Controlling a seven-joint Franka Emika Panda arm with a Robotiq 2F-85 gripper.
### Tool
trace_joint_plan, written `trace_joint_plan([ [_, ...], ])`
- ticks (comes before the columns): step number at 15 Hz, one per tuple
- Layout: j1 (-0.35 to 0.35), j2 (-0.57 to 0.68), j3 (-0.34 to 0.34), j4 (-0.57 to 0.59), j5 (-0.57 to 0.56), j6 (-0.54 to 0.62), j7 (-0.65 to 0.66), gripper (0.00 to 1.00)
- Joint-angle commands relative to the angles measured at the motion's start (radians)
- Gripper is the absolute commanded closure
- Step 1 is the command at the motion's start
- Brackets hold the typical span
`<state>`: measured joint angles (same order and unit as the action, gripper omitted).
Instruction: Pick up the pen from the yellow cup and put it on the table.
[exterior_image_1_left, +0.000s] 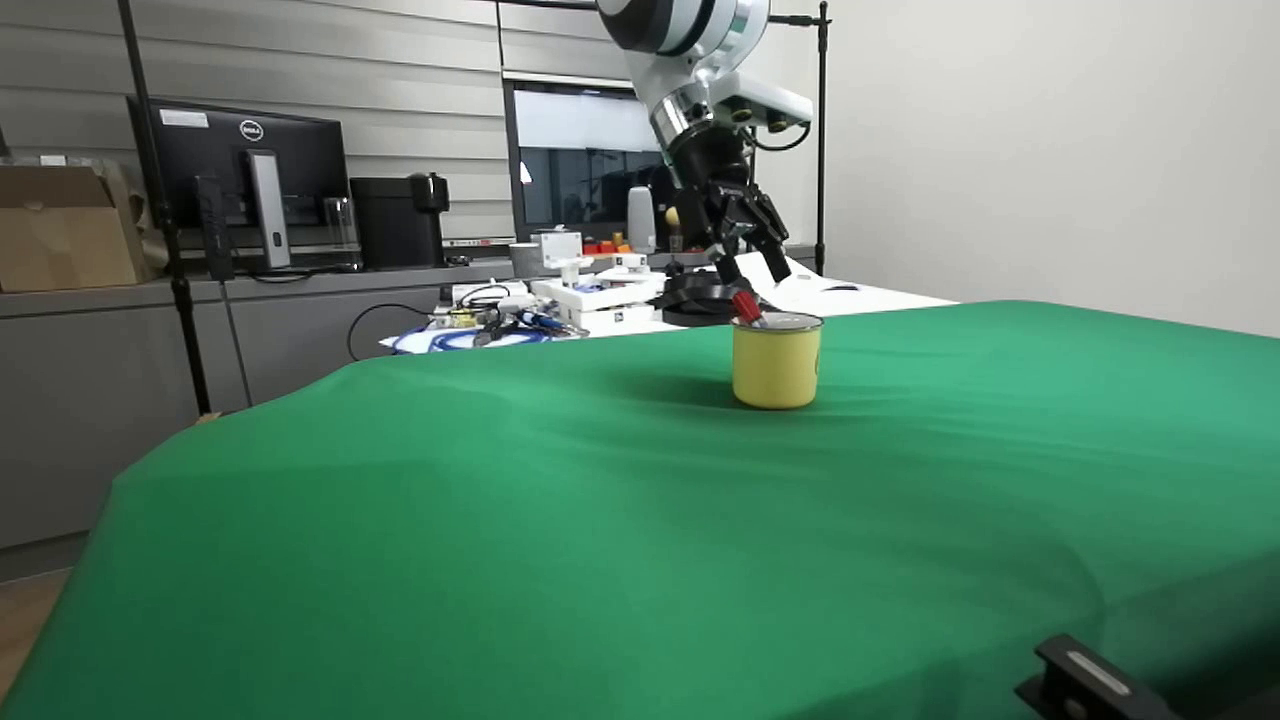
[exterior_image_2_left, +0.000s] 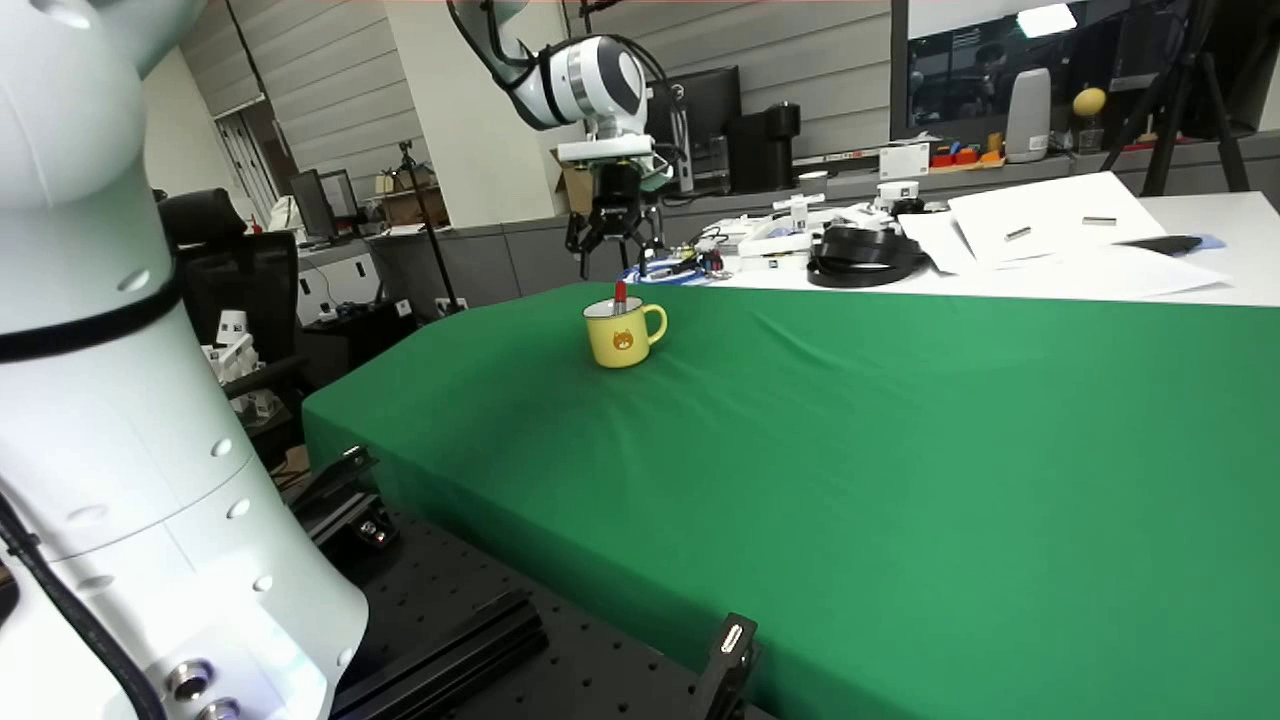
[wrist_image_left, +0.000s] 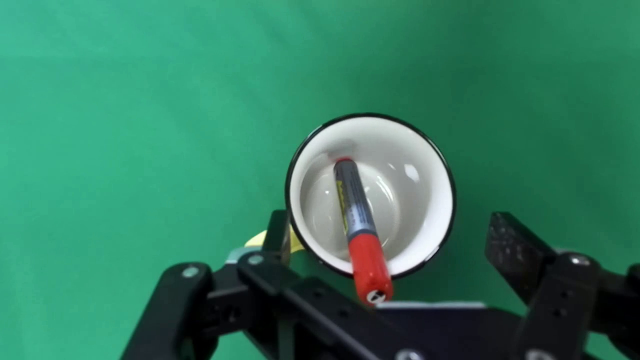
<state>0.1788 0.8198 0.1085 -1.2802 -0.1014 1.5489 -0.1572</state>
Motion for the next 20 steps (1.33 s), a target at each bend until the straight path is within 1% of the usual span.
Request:
trace_joint_plan([
  [1,0.029,0.059,-0.008,0.093,-0.035,-0.039,0.007,0.0],
  [4,0.038,0.085,-0.008,0.116,-0.052,-0.04,0.003,0.0],
  [7,0.038,0.104,-0.006,0.131,-0.046,-0.034,0.004,0.0],
  [8,0.04,0.109,-0.009,0.136,-0.051,-0.033,0.006,0.25],
  [9,0.04,0.115,-0.008,0.142,-0.049,-0.034,0.007,0.26],
  [10,0.04,0.12,-0.009,0.148,-0.048,-0.037,0.007,0.32],
  [11,0.04,0.125,-0.009,0.156,-0.047,-0.043,0.007,0.4],
  [17,0.04,0.143,-0.016,0.197,-0.051,-0.081,0.008,0.81],
  [18,0.04,0.147,-0.017,0.204,-0.051,-0.088,0.008,0.88],
  [20,0.039,0.154,-0.023,0.216,-0.053,-0.101,0.01,0.99],
])
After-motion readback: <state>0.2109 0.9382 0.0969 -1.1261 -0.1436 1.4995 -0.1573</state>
